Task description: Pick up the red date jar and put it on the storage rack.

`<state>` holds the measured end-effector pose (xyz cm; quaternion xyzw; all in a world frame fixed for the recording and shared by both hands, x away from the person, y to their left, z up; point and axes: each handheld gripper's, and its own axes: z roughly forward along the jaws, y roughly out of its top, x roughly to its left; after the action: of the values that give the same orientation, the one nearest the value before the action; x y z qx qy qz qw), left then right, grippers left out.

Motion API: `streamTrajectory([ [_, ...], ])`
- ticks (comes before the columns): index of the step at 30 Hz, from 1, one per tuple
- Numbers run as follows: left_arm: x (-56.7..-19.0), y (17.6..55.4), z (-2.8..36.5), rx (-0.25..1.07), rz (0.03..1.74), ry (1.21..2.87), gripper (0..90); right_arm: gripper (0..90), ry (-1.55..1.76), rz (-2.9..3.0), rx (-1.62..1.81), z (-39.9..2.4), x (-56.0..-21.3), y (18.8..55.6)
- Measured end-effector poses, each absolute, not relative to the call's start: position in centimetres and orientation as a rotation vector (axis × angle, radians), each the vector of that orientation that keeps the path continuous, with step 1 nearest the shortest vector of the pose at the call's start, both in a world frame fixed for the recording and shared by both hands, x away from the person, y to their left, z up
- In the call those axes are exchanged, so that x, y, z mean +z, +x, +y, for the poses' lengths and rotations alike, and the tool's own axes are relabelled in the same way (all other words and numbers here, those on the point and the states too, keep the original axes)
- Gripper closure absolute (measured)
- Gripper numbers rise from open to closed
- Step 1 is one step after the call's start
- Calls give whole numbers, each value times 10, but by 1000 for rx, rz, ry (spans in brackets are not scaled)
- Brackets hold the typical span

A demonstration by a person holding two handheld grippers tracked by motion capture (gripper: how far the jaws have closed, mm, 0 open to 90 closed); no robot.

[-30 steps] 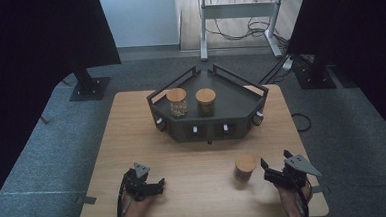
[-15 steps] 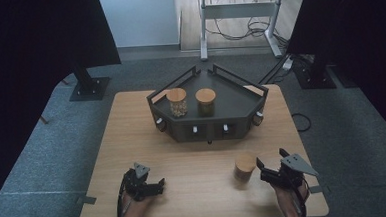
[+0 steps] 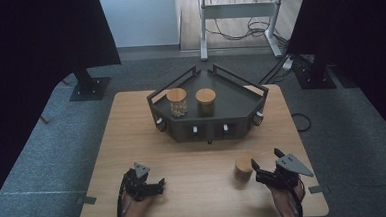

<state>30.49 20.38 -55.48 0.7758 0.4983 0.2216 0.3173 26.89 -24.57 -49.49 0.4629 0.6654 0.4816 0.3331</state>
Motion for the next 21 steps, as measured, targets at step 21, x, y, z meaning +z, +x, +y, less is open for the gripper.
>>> streamTrajectory([
  [21, -555, 305, 204, 583, 1312, 2042, 24, 83, 1162, 1783, 1289, -226, -495, 268],
])
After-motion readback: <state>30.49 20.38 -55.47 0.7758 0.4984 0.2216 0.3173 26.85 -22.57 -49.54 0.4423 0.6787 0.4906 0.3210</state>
